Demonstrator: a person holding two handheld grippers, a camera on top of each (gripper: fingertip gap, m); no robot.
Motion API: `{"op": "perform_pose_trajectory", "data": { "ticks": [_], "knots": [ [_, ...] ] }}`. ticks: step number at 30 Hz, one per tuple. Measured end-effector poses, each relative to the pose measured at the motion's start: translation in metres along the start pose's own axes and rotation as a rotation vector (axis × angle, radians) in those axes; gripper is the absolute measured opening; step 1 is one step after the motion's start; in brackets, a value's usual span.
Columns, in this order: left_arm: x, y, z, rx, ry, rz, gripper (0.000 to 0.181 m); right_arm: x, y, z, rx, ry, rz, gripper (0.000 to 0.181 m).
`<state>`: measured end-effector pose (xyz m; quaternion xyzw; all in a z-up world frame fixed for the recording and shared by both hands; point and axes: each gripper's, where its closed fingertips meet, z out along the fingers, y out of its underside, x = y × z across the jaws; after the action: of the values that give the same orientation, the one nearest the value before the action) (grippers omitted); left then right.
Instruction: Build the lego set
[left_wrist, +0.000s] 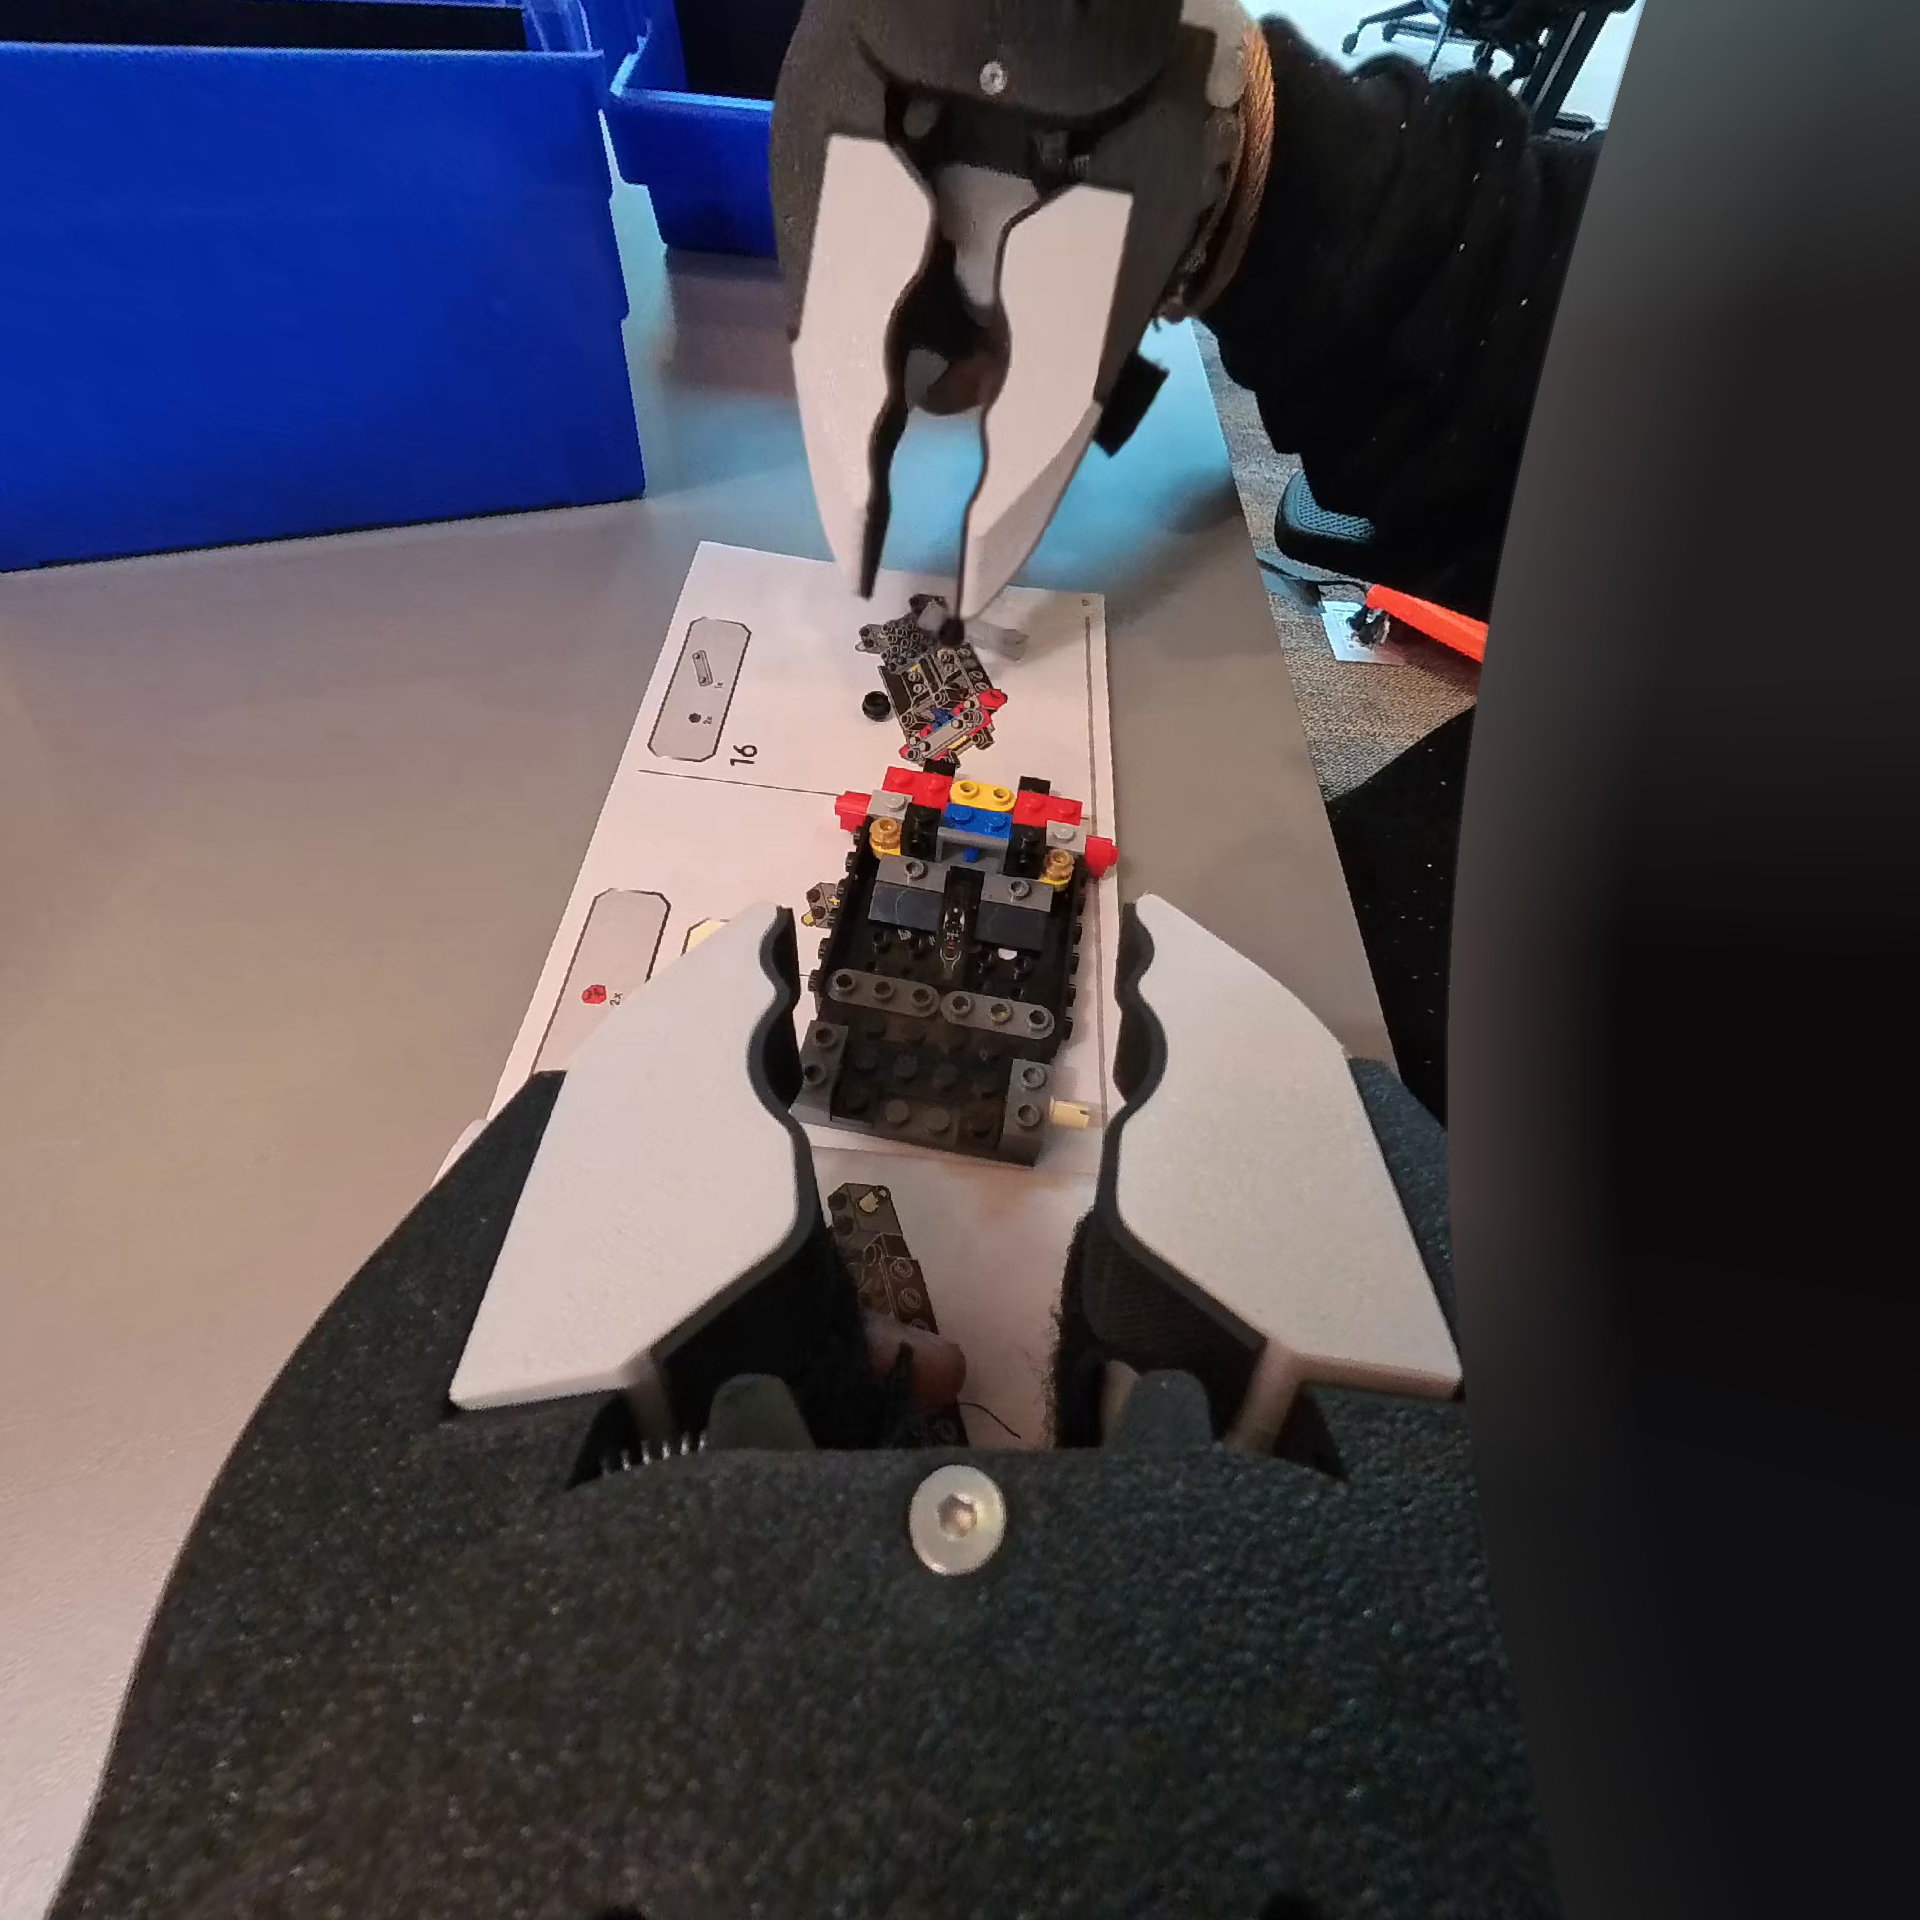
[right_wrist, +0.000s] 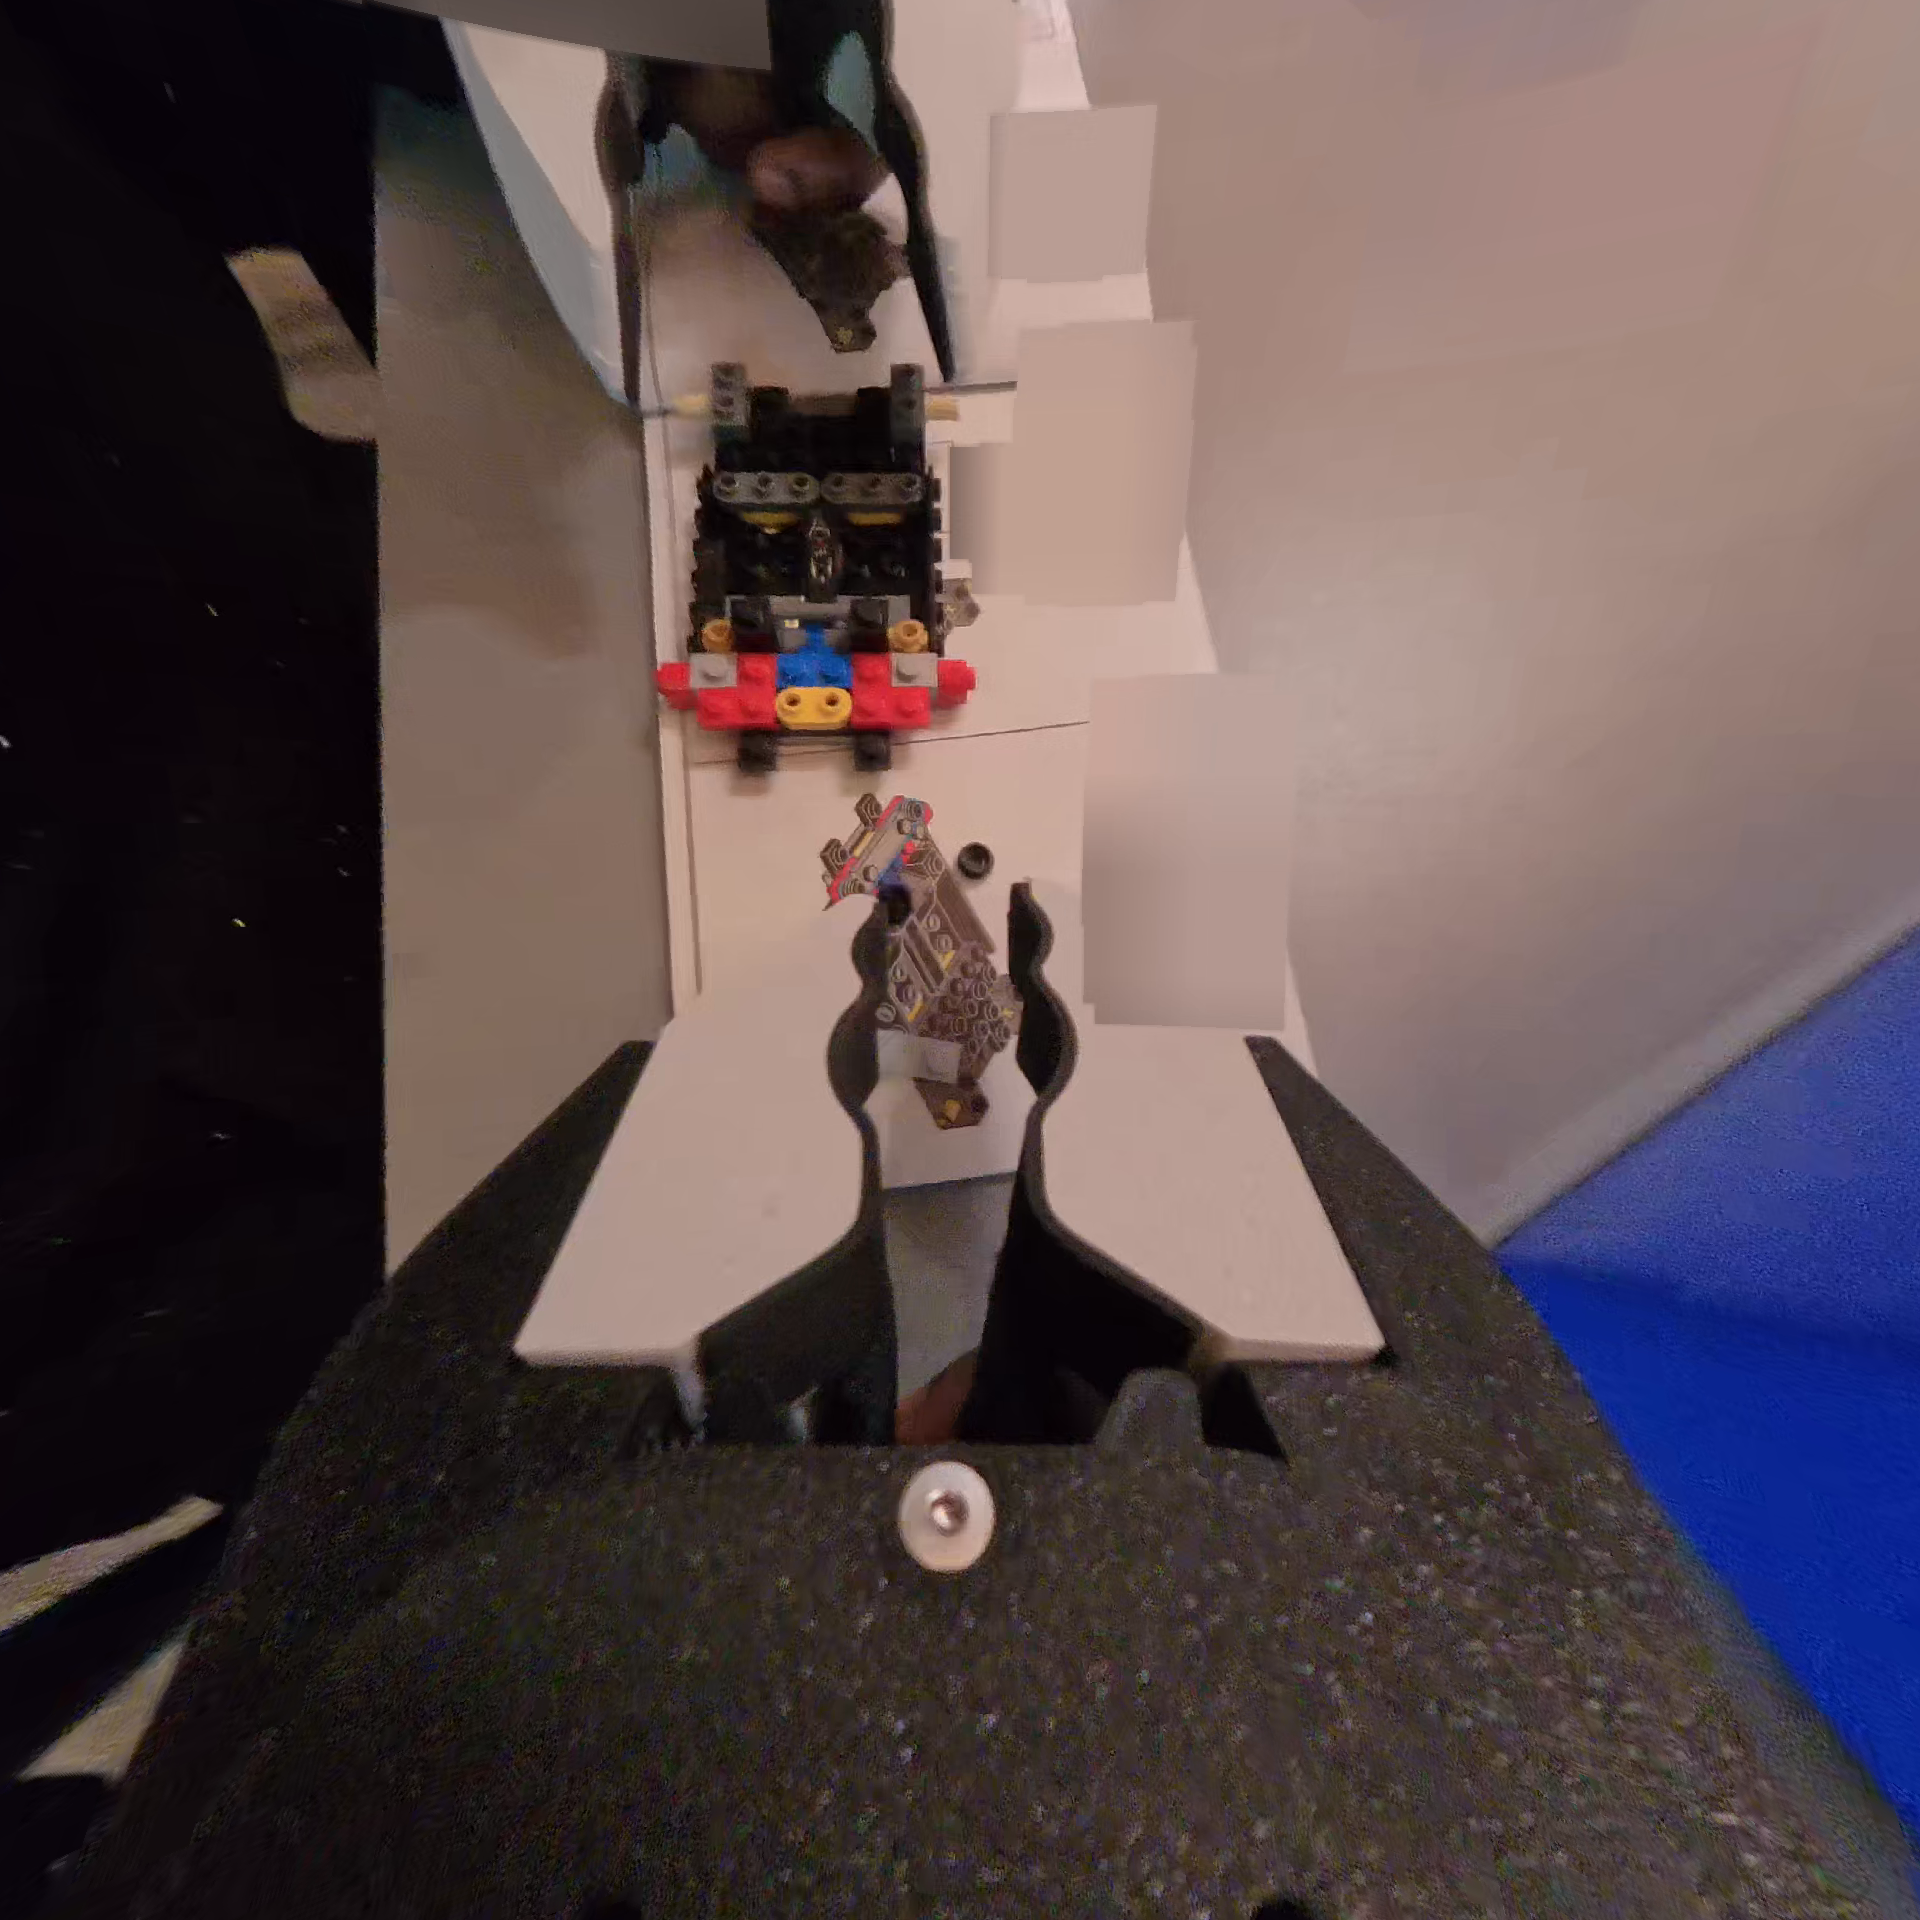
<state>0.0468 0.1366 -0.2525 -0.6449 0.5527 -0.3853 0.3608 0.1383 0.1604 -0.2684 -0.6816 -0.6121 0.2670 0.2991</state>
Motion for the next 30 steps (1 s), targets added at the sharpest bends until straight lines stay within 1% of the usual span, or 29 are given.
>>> {"op": "perform_pose_trajectory", "data": {
  "ticks": [2, 3, 5, 7, 10, 12, 15, 19, 20, 22, 24, 25, 27, 29, 30],
  "knots": [
    [0.0, 0.0, 0.0, 0.0, -0.001, 0.001, 0.058, 0.016, 0.011, 0.001, -0.058, 0.08, 0.058, 0.023],
    [0.0, 0.0, 0.0, 0.001, -0.002, 0.002, 0.058, 0.023, 0.017, 0.001, -0.094, 0.123, 0.055, 0.023],
    [0.0, 0.0, 0.0, 0.002, -0.003, 0.002, 0.058, 0.031, 0.017, -0.002, -0.09, 0.181, 0.035, 0.018],
    [0.0, 0.0, 0.0, 0.001, -0.002, 0.001, 0.058, 0.033, 0.014, -0.004, -0.069, 0.196, 0.039, 0.014],
    [0.0, 0.0, 0.0, 0.002, -0.001, 0.0, 0.058, 0.038, 0.023, -0.006, -0.117, 0.221, 0.034, 0.006],
    [0.0, 0.0, 0.0, 0.002, -0.001, 0.0, 0.058, 0.037, 0.022, -0.006, -0.1, 0.22, 0.017, 0.001],
    [0.0, 0.0, 0.0, 0.002, 0.0, 0.0, 0.058, 0.039, 0.02, -0.007, -0.079, 0.221, 0.059, 0.0],
    [0.0, 0.0, 0.0, 0.001, 0.001, -0.001, 0.058, 0.057, 0.023, -0.014, -0.055, 0.309, 0.139, 0.001],
    [0.0, 0.0, 0.0, 0.002, 0.0, -0.001, 0.058, 0.055, 0.022, -0.015, -0.043, 0.294, 0.132, 0.002],
    [0.0, 0.0, 0.0, 0.003, -0.001, 0.0, 0.058, 0.041, 0.018, -0.018, -0.026, 0.215, 0.102, 0.006],
    [0.0, 0.0, 0.0, 0.001, 0.0, 0.0, 0.058, 0.021, 0.021, -0.019, -0.046, 0.088, 0.102, 0.006],
    [0.0, 0.0, 0.0, -0.001, 0.0, -0.001, 0.058, 0.018, 0.024, -0.019, -0.068, 0.075, 0.106, 0.007],
    [0.0, 0.001, 0.0, -0.006, 0.0, -0.002, 0.058, 0.024, 0.03, -0.015, -0.1, 0.12, 0.107, 0.007],
    [0.0, 0.001, 0.0, -0.007, -0.001, 0.0, 0.058, 0.024, 0.033, -0.009, -0.106, 0.096, 0.139, 0.007],
    [0.0, 0.001, 0.0, -0.007, -0.002, 0.001, 0.058, 0.024, 0.034, -0.007, -0.111, 0.085, 0.159, 0.011]
  ]
}}
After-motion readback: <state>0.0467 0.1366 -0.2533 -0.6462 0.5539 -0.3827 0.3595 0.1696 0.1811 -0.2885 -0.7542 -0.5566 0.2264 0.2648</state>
